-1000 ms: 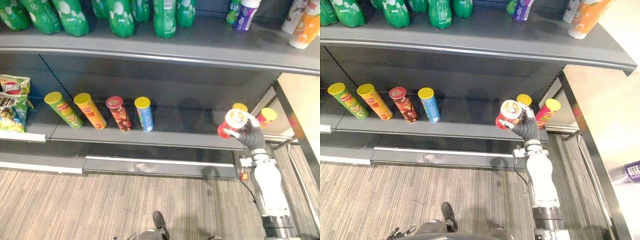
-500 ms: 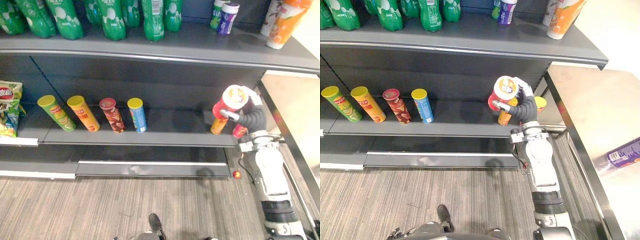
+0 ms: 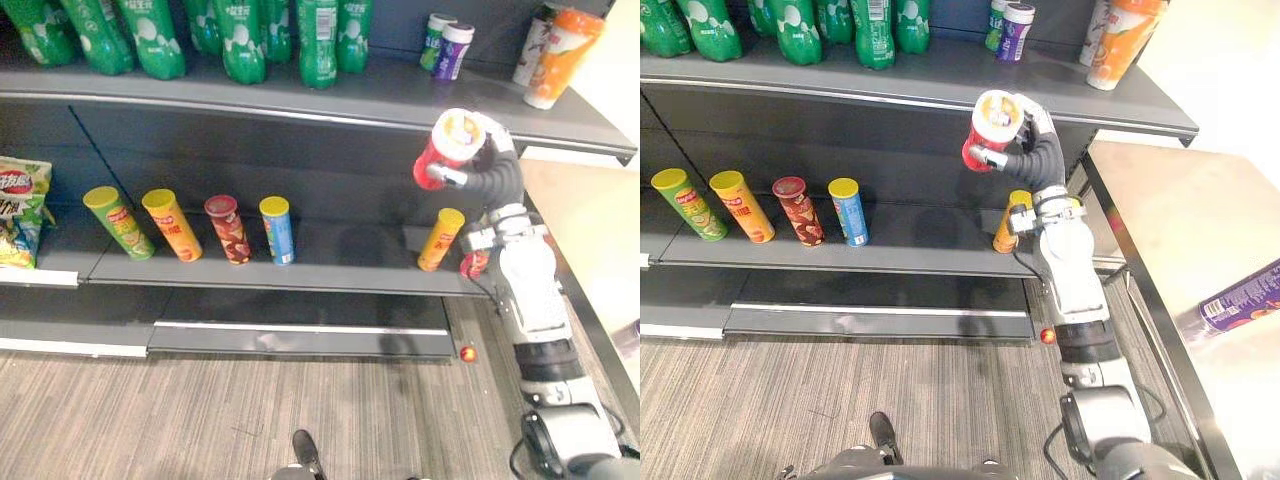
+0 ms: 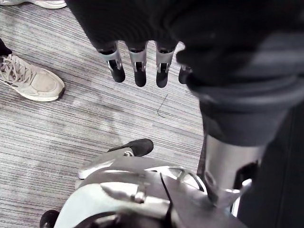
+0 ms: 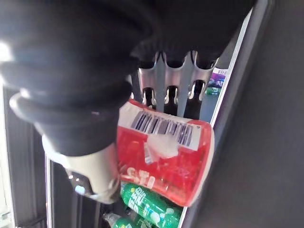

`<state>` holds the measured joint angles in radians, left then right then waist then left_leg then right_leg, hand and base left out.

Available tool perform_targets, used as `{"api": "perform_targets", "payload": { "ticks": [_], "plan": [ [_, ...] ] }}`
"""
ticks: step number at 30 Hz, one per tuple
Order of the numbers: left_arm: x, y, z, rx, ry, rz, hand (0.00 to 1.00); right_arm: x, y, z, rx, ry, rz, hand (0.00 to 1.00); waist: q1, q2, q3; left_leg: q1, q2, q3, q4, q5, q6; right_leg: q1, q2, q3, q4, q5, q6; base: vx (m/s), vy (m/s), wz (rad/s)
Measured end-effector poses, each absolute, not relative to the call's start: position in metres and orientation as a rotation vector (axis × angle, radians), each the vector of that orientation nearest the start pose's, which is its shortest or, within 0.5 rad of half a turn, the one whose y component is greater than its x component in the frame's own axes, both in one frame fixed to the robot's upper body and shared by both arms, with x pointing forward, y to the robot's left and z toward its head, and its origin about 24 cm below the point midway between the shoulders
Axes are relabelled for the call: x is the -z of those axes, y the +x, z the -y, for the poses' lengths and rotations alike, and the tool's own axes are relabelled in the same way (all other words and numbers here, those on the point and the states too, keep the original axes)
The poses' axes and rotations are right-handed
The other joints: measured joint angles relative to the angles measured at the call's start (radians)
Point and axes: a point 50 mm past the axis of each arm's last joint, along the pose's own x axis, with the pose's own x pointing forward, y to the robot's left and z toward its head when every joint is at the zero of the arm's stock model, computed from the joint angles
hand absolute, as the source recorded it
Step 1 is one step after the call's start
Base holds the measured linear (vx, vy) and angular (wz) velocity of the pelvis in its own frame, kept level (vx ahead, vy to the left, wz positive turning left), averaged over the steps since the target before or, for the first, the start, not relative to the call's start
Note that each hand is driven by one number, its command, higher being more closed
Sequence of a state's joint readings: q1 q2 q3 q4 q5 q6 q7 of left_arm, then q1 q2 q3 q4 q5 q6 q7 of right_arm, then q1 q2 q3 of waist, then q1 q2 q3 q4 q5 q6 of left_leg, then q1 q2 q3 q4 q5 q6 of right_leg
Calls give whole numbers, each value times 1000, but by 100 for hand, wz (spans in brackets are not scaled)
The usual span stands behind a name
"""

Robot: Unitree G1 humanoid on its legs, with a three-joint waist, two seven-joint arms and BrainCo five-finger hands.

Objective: Put the gum and the chips on the shelf.

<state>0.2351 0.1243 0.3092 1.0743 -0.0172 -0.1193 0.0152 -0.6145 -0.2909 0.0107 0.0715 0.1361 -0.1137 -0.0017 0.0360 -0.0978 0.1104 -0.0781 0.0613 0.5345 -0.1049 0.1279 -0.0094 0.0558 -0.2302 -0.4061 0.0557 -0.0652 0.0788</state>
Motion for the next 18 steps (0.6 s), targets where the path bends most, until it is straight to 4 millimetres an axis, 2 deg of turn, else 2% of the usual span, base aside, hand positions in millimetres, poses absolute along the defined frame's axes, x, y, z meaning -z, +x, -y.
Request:
{"api": "perform_targets", "payload": {
  "ticks": [6,11,18],
  "plan": [
    [161,28,-240,-432,-29,-1154,0,-241,353,163,-62,-183,621,100,24,0,0,-1,1,-3,0,2,3,1,3,0,-3,1,2,2,17,1],
    [161,29,-240,-434,-32,-1158,0,-260,364,164,-31,-187,624,100,25,1,0,-4,8,-11,0,8,9,3,13,-3,-10,2,2,6,-1,1],
    [161,30,-240,-436,-36,-1153,0,-288,379,180,30,-188,616,100,34,3,1,-7,25,-23,0,16,14,11,34,-15,-20,5,6,13,-5,3]
  ]
}}
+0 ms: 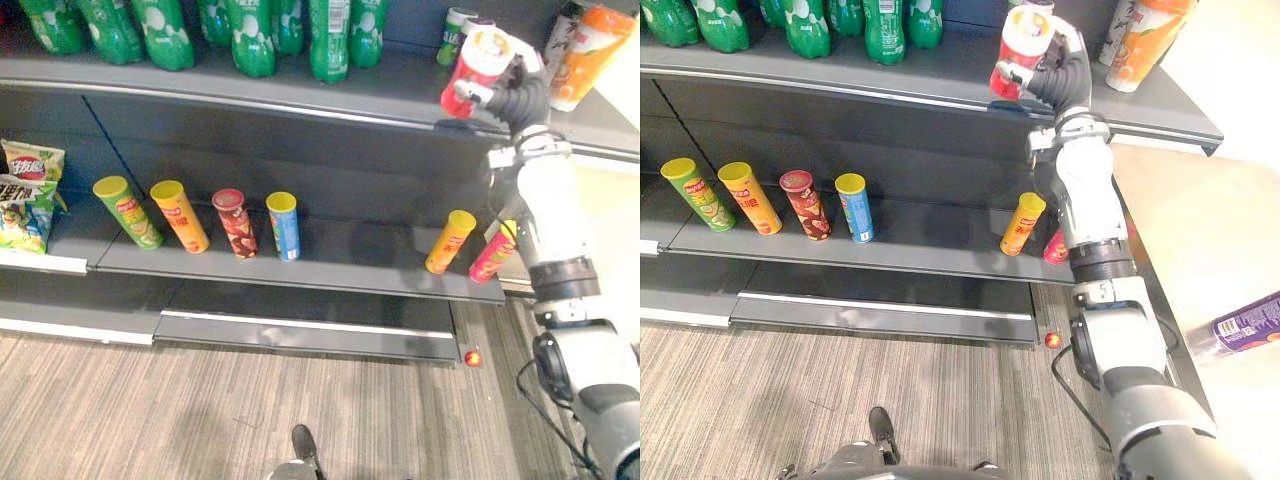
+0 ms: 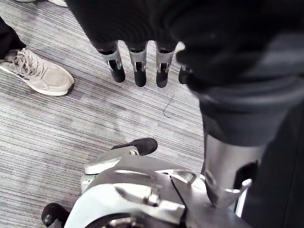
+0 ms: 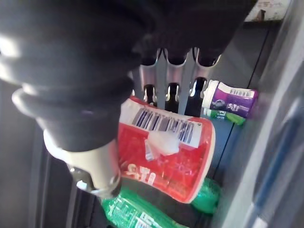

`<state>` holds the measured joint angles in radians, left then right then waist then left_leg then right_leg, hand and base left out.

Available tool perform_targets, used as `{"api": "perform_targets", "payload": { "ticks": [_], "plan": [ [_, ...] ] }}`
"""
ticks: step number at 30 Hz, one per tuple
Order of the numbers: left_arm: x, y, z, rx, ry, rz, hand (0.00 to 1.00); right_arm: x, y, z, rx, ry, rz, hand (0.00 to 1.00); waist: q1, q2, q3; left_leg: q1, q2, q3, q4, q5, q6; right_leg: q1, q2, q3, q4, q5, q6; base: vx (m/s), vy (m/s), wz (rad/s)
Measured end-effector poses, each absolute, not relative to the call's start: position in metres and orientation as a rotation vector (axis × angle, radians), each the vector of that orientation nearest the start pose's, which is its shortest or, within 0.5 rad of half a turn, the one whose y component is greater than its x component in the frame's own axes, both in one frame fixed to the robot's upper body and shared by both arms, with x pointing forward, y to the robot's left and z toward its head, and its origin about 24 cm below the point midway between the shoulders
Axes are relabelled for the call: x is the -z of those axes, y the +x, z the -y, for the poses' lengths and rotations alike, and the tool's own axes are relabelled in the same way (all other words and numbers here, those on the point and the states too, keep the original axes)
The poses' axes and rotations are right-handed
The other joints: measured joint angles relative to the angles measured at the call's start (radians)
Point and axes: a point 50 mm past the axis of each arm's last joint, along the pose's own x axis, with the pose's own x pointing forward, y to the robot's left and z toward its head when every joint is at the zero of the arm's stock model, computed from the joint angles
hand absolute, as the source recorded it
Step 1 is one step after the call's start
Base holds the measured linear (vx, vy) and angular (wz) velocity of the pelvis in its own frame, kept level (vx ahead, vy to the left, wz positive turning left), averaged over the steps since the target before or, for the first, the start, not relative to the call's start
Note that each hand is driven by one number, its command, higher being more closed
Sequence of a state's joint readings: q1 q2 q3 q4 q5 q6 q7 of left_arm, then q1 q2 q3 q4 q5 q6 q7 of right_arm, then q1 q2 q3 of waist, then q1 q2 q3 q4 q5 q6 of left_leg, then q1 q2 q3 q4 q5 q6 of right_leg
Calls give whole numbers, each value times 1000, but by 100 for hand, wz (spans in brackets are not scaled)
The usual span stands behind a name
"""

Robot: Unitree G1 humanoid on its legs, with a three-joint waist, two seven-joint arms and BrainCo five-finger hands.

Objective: Put the gum and the chips on the shelf.

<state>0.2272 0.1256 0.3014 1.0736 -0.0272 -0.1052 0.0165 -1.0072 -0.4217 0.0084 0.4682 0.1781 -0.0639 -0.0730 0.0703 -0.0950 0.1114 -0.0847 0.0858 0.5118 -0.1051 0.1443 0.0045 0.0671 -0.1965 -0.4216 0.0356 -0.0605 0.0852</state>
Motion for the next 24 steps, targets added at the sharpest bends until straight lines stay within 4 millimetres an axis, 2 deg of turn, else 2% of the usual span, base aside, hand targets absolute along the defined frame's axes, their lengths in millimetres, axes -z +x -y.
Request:
{"api": "perform_targets", "payload": {
  "ticks": [6,12,17,24],
  "plan": [
    [161,36,-238,-423,-38,-1143,0,-308,386,182,43,-150,617,100,3,19,12,0,16,0,0,9,-10,0,16,1,-3,-1,-1,0,0,0],
    [161,46,-236,-410,-42,-1122,0,-304,394,186,65,-144,559,100,16,25,16,-8,27,-1,0,13,-15,-2,24,0,-17,-2,-3,0,0,0],
    [161,49,-236,-410,-42,-1117,0,-309,397,193,94,-114,543,100,22,25,16,-15,27,-5,0,15,-13,-5,26,-3,-21,-1,-2,38,-9,1],
    [161,50,-235,-413,-41,-1113,0,-303,400,195,108,-90,509,100,27,27,18,-16,30,-17,0,20,-6,6,38,-10,-33,3,5,48,-23,2]
  ]
}}
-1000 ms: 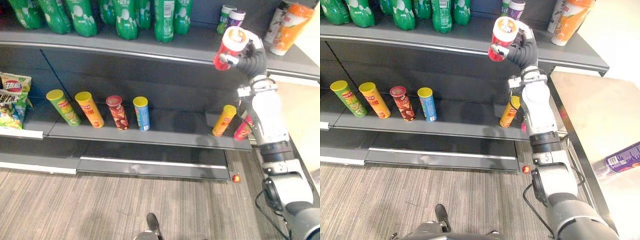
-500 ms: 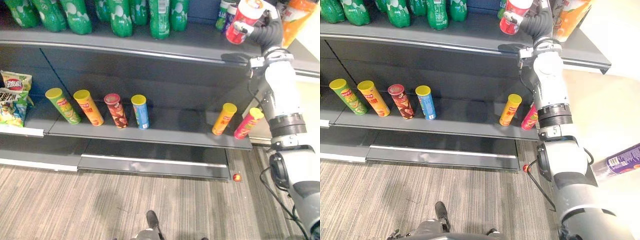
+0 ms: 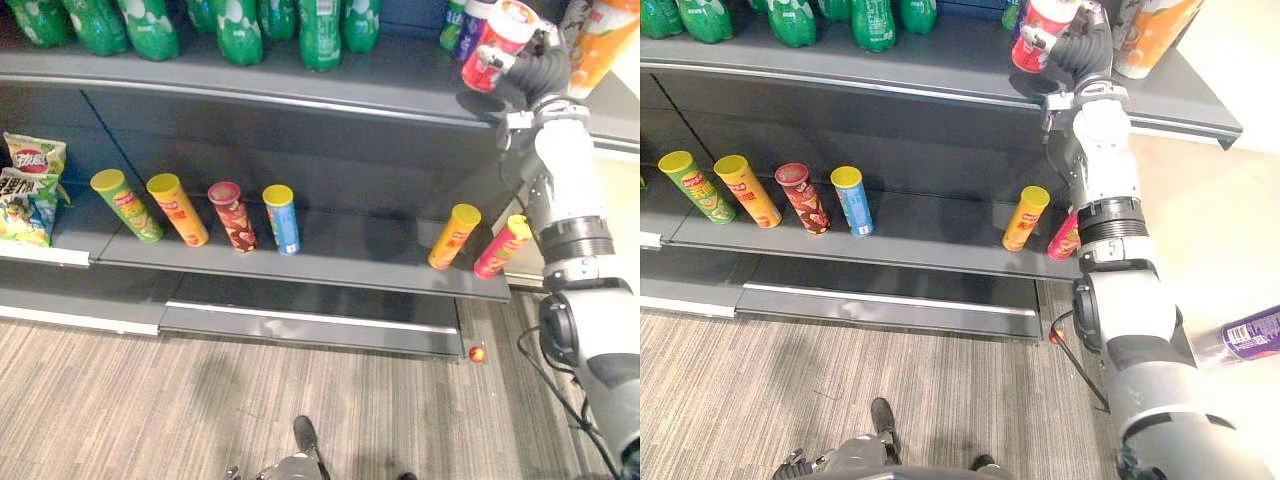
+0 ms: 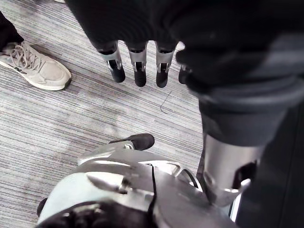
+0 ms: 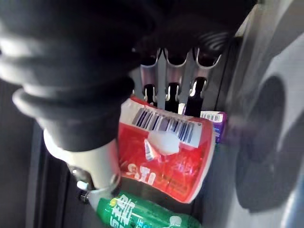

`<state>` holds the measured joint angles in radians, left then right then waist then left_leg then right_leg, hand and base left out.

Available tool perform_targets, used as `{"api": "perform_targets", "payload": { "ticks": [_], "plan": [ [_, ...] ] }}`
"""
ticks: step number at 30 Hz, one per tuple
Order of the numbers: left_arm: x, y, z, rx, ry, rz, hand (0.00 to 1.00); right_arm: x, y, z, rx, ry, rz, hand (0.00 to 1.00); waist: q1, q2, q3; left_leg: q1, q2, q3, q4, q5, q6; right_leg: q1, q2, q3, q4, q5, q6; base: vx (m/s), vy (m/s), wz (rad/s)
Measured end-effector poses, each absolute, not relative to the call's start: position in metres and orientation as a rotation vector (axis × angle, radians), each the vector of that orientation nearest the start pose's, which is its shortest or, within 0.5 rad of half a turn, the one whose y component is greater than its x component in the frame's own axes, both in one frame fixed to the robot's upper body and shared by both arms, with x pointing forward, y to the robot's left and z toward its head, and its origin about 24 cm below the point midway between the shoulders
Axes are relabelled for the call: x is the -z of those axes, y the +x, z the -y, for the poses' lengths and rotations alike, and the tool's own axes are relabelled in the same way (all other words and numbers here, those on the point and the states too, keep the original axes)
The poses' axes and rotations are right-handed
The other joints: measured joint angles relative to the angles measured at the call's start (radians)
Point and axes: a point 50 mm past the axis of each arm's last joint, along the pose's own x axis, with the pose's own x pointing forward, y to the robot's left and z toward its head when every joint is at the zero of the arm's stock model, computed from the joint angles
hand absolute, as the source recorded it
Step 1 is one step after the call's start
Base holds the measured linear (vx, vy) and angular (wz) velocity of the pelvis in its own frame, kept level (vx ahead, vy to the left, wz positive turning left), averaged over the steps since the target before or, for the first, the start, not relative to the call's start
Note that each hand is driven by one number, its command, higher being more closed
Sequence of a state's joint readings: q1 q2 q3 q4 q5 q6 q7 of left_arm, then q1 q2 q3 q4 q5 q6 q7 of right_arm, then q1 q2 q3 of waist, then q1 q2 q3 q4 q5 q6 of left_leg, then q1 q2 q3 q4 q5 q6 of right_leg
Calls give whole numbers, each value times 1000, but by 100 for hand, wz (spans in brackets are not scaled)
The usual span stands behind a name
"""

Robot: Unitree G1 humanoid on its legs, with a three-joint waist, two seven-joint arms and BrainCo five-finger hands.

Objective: Put the gum and the chips on the shelf.

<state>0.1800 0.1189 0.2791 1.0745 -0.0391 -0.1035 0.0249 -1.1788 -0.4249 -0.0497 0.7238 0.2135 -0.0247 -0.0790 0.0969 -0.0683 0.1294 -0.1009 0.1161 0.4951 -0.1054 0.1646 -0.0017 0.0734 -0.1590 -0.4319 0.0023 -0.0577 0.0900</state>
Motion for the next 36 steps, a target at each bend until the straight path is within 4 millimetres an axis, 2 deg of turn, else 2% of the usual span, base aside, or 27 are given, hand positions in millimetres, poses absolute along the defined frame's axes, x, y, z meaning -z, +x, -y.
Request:
{"api": "perform_targets", "payload": {
  "ticks": [5,7,10,17,36],
  "plan": [
    [161,56,-231,-408,-51,-1103,0,-309,402,199,128,-51,508,100,5,16,19,-2,3,-10,0,3,-4,3,5,-11,-1,-3,-5,8,-9,3],
    [160,60,-231,-404,-52,-1094,0,-303,404,208,158,-20,482,100,10,17,20,-7,2,-20,0,5,-6,5,7,-23,-2,-4,-6,18,-14,12],
    [160,65,-230,-399,-53,-1083,0,-308,403,214,183,14,494,100,13,16,24,-20,2,-39,0,11,-6,5,11,-39,-3,-6,-9,13,-11,18],
    [160,66,-230,-403,-49,-1080,0,-311,404,213,182,4,492,100,19,15,39,-20,4,-60,0,12,-11,17,16,-57,0,-18,-26,-3,-2,9],
    [159,67,-233,-412,-45,-1074,0,-312,405,201,165,-115,510,100,18,-1,52,-19,11,-56,0,12,-12,15,18,-53,0,-18,-25,1,0,0]
  ]
}}
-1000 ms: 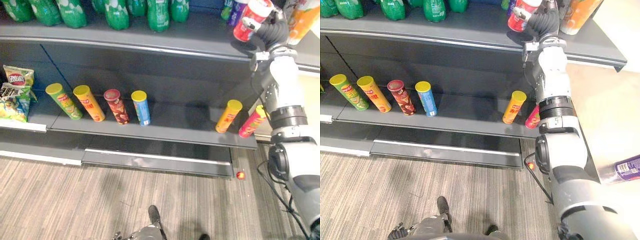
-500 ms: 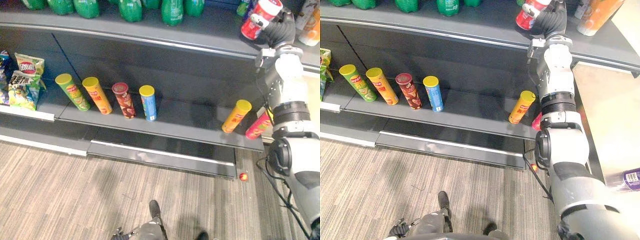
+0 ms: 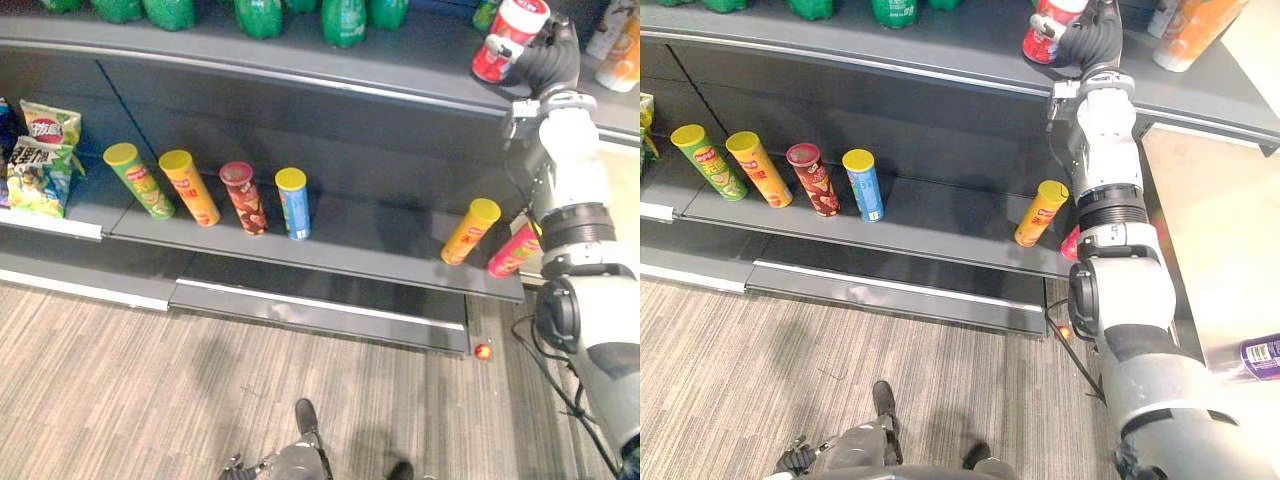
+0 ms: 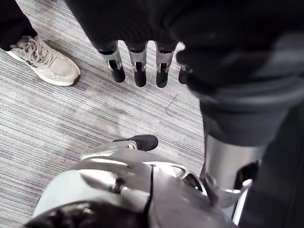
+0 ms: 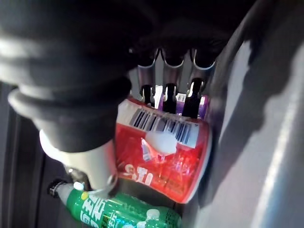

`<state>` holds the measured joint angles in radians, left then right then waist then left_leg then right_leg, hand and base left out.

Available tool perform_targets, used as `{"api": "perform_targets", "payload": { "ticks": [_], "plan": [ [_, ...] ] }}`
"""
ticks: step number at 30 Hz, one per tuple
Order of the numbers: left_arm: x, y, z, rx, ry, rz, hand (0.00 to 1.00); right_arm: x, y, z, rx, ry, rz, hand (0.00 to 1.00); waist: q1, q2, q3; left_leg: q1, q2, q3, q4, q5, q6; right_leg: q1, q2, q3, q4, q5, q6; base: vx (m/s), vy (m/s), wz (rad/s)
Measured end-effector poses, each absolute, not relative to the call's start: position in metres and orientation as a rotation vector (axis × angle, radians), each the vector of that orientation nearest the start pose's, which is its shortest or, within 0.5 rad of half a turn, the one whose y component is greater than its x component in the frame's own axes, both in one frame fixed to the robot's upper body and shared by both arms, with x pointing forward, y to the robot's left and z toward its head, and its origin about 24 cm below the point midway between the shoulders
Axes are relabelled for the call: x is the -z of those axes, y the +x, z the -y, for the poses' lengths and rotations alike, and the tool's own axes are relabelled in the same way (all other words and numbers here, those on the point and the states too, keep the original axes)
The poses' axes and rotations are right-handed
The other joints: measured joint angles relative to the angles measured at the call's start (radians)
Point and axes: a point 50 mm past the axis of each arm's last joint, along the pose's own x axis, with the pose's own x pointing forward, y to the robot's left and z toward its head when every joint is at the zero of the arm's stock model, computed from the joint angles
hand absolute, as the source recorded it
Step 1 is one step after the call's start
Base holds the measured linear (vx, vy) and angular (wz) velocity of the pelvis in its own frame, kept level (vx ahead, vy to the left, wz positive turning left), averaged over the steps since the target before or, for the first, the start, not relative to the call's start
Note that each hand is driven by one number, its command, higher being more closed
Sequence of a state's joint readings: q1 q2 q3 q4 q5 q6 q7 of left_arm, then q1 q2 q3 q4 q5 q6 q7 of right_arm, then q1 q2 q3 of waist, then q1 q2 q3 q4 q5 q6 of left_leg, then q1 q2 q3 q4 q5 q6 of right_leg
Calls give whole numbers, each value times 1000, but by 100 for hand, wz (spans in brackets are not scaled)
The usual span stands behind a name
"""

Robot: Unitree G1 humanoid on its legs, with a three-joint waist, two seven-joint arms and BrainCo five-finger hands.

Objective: Put the gum and the chips on the shelf.

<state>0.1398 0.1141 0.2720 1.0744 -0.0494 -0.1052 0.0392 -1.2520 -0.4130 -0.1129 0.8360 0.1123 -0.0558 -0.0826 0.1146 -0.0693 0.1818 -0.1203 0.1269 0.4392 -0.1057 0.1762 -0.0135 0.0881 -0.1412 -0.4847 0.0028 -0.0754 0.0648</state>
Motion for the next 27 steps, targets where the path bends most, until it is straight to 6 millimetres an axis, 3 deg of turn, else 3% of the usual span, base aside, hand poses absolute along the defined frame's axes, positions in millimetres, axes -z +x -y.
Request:
{"api": "perform_targets", "payload": {
  "ticks": [1,2,27],
  "plan": [
    [159,67,-233,-417,-53,-1073,0,-312,405,201,164,-120,510,100,0,-2,1,0,0,1,0,0,0,0,0,1,0,0,0,0,0,0],
    [159,67,-233,-417,-54,-1073,0,-312,405,201,164,-122,510,0,0,-3,2,0,1,1,0,0,0,0,0,1,0,0,0,0,0,0],
    [159,68,-233,-399,-34,-1075,0,-299,406,199,176,-150,484,0,0,-9,-1,23,3,20,0,2,-1,1,-2,24,15,6,10,1,1,-2]
  ]
}}
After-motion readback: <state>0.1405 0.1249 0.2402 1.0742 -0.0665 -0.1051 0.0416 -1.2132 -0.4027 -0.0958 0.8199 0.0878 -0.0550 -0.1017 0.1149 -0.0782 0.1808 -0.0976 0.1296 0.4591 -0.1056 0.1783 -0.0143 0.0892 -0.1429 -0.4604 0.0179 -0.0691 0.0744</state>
